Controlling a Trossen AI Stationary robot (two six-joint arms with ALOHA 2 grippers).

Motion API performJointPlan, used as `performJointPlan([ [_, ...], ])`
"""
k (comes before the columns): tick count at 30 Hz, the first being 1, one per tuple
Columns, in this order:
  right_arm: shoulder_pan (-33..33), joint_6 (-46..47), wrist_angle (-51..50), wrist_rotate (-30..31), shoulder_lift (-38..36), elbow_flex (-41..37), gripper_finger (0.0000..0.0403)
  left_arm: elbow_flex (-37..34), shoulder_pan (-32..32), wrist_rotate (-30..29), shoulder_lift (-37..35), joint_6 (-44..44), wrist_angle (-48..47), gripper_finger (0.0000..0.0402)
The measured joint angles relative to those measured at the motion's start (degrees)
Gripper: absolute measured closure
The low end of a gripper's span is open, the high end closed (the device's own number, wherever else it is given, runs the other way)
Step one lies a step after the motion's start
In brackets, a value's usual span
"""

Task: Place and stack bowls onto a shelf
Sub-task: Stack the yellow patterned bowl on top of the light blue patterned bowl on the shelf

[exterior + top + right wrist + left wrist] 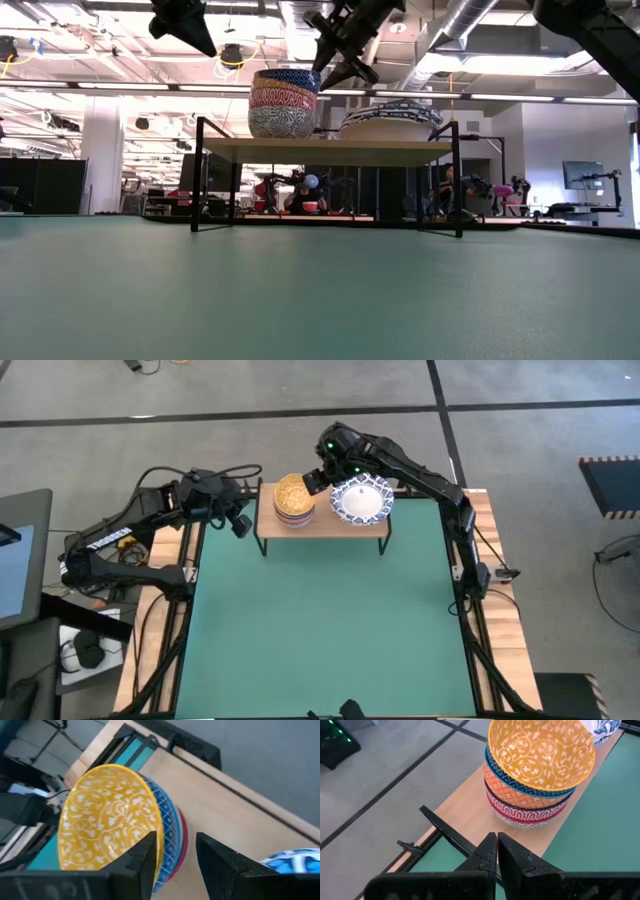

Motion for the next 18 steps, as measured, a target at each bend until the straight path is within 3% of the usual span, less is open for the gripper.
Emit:
performJointPlan([
  [11, 2.28, -1.84, -0.85, 2.61, -0.17, -1.36, 0.0246, -0.01, 0.0, 1.36, 3.38, 0.05, 0.18, 0.0401],
  [18, 3.63, -4.4, -0.67, 5.96, -2.12, -1.4, 0.0246, -0.05, -0.02, 1.98, 1.09, -0.46, 3.47, 0.0401],
])
